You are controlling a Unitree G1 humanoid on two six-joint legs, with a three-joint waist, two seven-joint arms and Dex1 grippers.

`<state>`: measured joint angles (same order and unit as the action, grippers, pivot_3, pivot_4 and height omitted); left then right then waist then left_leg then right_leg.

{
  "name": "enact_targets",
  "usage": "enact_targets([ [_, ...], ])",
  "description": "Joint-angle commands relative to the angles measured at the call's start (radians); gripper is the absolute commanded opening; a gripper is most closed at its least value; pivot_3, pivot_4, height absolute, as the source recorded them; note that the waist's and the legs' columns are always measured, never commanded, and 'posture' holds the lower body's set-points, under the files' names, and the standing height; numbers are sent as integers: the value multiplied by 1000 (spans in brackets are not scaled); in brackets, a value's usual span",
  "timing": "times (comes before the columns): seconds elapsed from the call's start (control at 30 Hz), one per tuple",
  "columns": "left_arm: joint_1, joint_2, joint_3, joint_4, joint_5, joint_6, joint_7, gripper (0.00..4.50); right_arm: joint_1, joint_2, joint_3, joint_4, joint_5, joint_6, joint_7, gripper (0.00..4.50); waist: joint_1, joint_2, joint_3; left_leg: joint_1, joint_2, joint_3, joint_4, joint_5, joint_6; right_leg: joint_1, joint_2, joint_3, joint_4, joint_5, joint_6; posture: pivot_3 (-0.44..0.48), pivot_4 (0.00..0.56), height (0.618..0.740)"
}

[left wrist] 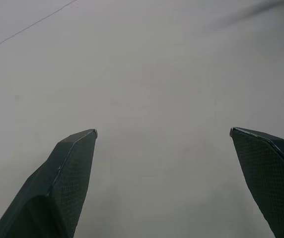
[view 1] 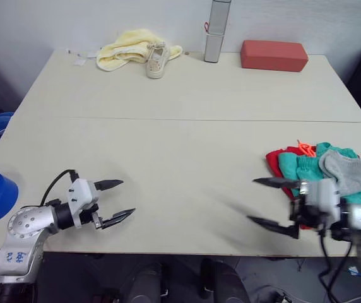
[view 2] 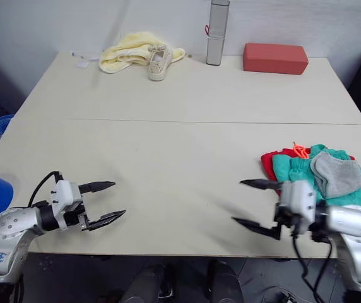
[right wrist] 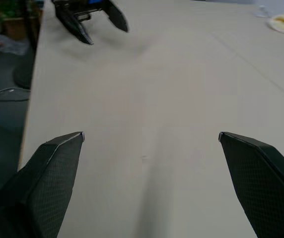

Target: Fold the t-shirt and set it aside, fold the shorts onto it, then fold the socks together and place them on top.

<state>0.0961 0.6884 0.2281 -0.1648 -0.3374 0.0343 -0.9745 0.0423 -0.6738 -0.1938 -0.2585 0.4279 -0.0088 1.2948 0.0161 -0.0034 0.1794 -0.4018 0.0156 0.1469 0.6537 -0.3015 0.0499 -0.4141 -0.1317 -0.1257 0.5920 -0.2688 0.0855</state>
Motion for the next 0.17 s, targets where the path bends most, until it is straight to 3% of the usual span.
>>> enact_targets([
  [0.03,23,15,28,-33,16,-39,15,4500,-34,8,35,76,-32,-125,27,4433,3,0,0,0,0,0,0,0,0,0,0,0,0,0,0,0,150,740],
  [0.17,13,-2,32,-25,35,-66,63,4500,-39,20,66,150,-41,-194,25,4433,6,0,0,1,0,-1,0,0,0,0,-1,0,1,0,-1,0,150,740],
])
